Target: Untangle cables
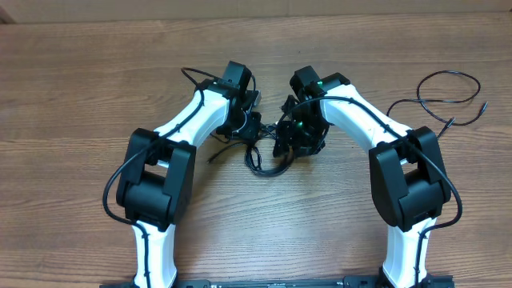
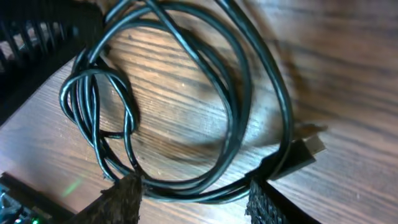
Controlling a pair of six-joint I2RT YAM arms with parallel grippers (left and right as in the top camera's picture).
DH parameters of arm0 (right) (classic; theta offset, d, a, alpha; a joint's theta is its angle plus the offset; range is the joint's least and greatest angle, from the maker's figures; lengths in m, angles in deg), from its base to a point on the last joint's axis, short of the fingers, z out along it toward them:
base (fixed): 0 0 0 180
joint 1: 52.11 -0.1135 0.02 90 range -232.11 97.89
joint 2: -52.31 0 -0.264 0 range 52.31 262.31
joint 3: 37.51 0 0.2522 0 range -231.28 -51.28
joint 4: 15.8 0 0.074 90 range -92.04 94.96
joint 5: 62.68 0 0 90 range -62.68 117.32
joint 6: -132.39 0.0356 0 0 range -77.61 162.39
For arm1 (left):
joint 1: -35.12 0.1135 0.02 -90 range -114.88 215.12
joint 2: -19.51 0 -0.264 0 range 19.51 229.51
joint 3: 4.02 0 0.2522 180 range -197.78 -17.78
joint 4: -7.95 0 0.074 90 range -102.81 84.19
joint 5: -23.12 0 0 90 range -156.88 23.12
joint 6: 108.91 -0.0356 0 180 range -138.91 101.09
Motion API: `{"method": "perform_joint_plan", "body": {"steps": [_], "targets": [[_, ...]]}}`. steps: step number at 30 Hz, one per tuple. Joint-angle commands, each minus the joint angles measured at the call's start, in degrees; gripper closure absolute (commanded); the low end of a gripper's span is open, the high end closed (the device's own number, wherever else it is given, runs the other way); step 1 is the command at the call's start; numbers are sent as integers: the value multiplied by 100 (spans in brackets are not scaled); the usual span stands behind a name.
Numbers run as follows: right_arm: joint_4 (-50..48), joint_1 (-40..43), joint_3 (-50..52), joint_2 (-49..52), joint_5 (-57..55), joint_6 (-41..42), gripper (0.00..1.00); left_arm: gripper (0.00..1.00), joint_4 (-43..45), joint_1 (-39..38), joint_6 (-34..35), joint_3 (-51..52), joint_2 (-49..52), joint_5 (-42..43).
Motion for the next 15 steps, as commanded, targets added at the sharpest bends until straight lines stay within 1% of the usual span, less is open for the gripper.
{"method": "perform_joint_plan", "body": {"steps": [1,2,3,6,8,9,13,15], "targets": [[-223,-129,-72,-50,-50,-168,47,83,138,20,81,-74,146,-76],[-304,-149,-66,-50,-50,-170,47,90,181,22,81,-74,170,-76],[-365,-170,-66,-52,-50,-173,47,95,236,24,81,-74,188,-83],[-549,-212,-66,-52,-70,-420,50,96,345,114,81,-76,201,-136],[-872,-234,-66,-50,-76,-704,55,96,444,289,15,-101,199,-59],[-1069,-247,-66,-50,-76,-977,60,96,511,442,-328,-103,199,260],[-1419,-247,-66,-50,-70,-1220,64,96,507,776,-1543,-103,199,1556],[-1537,-258,-66,-50,-68,-1215,66,96,485,914,-1937,-103,199,1939]]}}
